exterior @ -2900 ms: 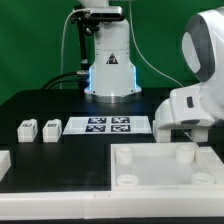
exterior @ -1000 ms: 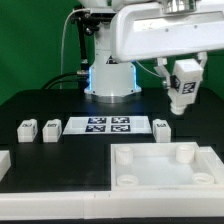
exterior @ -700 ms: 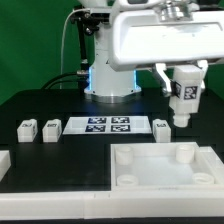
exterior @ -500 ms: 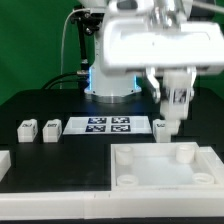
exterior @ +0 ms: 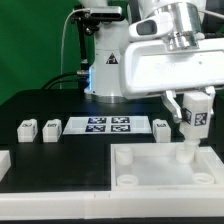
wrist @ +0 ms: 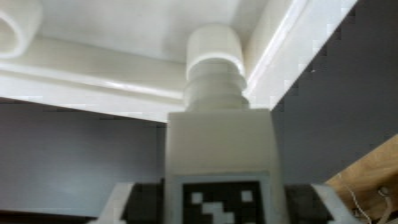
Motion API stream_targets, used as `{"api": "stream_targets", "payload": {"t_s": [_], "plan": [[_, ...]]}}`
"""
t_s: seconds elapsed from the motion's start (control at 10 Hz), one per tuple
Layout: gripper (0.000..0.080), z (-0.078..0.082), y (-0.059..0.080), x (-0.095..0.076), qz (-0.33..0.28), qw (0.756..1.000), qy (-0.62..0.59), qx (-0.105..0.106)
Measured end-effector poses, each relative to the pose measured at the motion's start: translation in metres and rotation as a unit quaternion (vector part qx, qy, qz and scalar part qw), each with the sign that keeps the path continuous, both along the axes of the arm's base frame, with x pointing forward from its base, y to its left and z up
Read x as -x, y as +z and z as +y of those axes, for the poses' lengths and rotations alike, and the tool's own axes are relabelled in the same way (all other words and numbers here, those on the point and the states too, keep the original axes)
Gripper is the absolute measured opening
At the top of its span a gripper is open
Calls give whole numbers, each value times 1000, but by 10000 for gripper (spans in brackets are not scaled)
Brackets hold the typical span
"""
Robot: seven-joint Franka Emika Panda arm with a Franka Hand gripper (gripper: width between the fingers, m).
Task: Assemble one leg
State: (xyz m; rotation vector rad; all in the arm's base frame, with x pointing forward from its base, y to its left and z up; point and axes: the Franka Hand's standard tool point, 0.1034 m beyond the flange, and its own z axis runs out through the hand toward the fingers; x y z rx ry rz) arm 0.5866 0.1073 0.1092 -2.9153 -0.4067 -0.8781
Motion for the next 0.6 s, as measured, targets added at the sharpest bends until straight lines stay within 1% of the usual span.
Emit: {"api": "stream_targets", "payload": {"t_s": [0.1,0.2,0.4,0.5,0.6], "plan": [[287,7,-3,-5,-1,1000,2,-3],[287,9,-4,-10,-5,1000,3,-4],[287,3,-6,-25,-11,1000,-4,-5],[287,3,-7,-31,-13,1000,-5,-7],[287,-1,-11,-35,-13,1000,-6,-6]]}}
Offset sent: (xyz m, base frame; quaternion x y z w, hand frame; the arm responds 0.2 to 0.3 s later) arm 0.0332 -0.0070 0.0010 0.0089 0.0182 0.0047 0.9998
